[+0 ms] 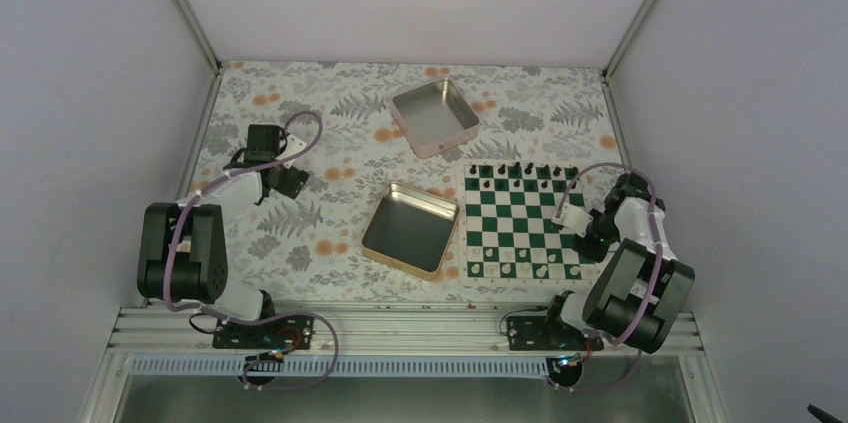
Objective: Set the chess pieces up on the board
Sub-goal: Place the chess piece on the chessboard.
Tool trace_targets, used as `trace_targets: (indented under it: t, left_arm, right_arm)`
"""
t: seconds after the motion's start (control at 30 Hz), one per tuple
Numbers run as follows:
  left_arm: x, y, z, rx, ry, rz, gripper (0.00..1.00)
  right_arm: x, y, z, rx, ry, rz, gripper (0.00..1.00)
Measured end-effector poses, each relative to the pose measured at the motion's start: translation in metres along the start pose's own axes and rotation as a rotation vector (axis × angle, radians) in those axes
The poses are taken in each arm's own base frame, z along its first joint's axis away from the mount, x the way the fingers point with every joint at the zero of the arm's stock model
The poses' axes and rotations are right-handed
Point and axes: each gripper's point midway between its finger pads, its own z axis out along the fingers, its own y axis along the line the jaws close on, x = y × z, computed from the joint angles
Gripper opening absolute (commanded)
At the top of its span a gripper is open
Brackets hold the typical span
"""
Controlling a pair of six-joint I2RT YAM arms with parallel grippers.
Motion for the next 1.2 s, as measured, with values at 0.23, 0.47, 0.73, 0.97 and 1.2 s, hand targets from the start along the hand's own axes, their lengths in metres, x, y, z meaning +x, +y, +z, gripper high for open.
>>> trace_targets:
  t: [0.23,0.47,0.73,0.97,1.2]
  left_arm:
    - [0.0011,-0.0009,0.0011,0.003,0.005,0.001,1.0]
    - [0.0025,-0.0018,0.0024,0.006,0.01,0.003,1.0]
    - [0.0042,-0.0034,0.0045,0.012,0.017,0.005,1.0]
    - [0.0057,-0.0058,0.0067,0.02,0.025,0.009,1.0]
    - [0.0072,-0.007,0.0084,0.023,0.031,0.01,1.0]
  right_arm:
    - [-0.0002,0.0029,0.0012,-0.028,-0.009,0.008,0.05]
    - [0.001,0.004,0.0023,-0.039,-0.008,0.014,0.06]
    - [0.0013,0.0019,0.0021,-0.042,-0.005,0.015,0.06]
    - [0.0021,0.0037,0.0055,-0.061,-0.002,0.018,0.06]
    - [0.0032,0.0047,0.0073,-0.072,0.003,0.019,0.06]
